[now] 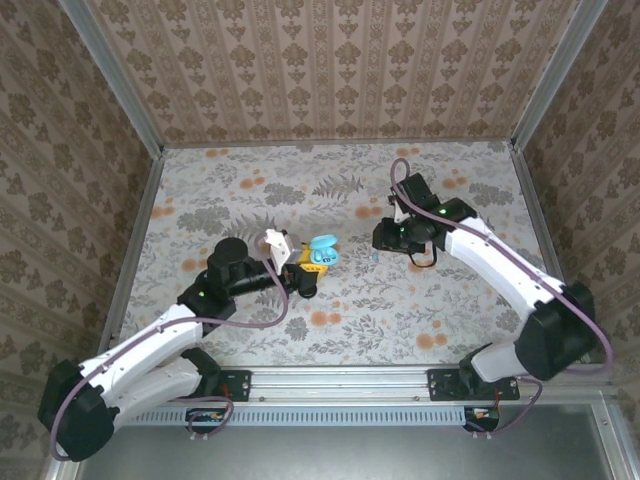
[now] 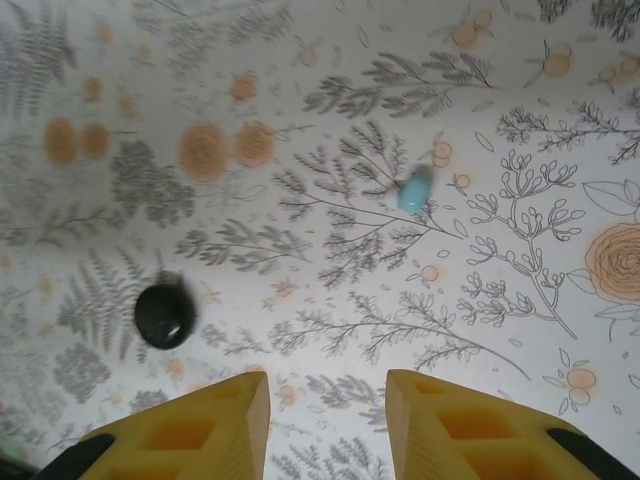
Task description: Insert the wireless bluetooth earbuds into the charging case
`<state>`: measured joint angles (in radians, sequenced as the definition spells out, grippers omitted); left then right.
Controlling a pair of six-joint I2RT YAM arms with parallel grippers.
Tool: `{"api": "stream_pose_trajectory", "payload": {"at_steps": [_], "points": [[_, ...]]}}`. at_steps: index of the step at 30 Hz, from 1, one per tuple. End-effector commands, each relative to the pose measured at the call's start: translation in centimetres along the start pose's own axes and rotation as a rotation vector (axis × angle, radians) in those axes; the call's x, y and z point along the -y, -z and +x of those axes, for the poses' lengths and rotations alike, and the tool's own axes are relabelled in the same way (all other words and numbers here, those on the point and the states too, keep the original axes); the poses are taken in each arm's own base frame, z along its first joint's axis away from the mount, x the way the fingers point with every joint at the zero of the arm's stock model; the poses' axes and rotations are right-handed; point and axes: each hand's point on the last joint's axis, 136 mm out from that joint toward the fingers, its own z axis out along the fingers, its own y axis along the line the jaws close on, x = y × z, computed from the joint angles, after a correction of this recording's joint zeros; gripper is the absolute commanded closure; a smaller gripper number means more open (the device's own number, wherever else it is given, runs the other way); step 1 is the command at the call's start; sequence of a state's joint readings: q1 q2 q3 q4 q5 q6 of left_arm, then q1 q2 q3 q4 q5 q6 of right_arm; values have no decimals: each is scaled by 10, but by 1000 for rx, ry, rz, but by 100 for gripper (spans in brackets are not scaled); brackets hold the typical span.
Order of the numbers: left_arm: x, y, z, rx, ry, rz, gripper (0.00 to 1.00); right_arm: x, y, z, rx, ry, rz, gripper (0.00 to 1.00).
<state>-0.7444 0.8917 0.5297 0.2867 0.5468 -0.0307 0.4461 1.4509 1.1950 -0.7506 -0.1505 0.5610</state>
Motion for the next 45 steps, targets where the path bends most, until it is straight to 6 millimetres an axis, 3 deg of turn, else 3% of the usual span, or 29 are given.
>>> {"api": "stream_pose_trajectory", "payload": {"at_steps": [1, 8, 14, 45], "points": [[-4, 5, -3, 16, -2, -29, 94, 0, -27, -5, -26, -39, -32, 64], [-6, 7, 1, 6, -2, -38, 94, 22, -88, -3, -118, -93, 60, 66], [-7, 7, 4, 4, -1, -42, 94, 35, -118, 5, -182, -113, 114, 69], [-13, 3, 11, -25, 0, -51, 94, 48, -139, -5, -214, -66, 216, 70]]}}
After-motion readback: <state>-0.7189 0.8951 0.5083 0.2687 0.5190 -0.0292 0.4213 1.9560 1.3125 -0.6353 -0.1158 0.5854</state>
